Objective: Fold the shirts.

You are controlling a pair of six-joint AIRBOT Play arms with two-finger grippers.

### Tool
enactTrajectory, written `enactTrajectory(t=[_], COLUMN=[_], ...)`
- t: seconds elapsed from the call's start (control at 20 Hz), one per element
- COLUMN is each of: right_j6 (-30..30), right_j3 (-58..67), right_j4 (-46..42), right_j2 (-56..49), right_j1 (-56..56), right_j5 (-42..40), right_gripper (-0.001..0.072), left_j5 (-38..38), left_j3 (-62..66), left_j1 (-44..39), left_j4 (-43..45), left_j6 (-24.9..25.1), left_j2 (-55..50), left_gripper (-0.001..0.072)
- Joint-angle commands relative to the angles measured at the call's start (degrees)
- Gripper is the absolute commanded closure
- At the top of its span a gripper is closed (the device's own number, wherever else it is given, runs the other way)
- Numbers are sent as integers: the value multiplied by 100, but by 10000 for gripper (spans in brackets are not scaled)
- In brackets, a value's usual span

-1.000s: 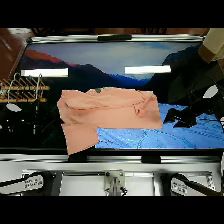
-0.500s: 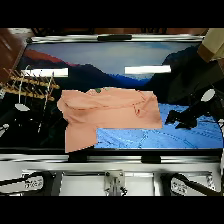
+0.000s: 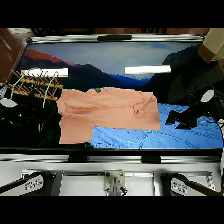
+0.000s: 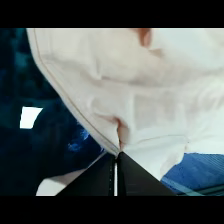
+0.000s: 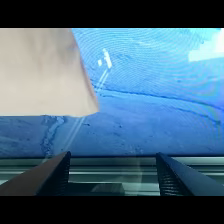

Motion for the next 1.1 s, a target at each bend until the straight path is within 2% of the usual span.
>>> enactTrajectory(t=[0.0,0.25,0.45,0.6,0.7,0.85,1.05], right_j6=[-22,-149,-280,-496,-424,-671,-704], right_j3=[-2,-9,-417,-1040,-1335,-1408,-1408], right_j4=[0,4,824,1370,1475,2199,2522], right_j2=[0,2,-2,-4,-81,-411,-767], right_j1=[4,-57,-619,-605,-474,-149,544], right_j5=[101,151,52,-446,-938,-1335,-1923], right_gripper=[69,69,65,46,47,47,50], left_j5=[-361,-831,-1460,-1513,-1513,-1515,-1517], left_j3=[308,686,682,682,682,682,682], left_j1=[247,251,105,50,50,50,50], left_j4=[37,66,636,861,861,861,861], left_j6=[0,4,20,-2,-2,-2,-2], left_j2=[302,702,1014,1163,1180,1180,1180], left_gripper=[670,671,671,671,671,671,671])
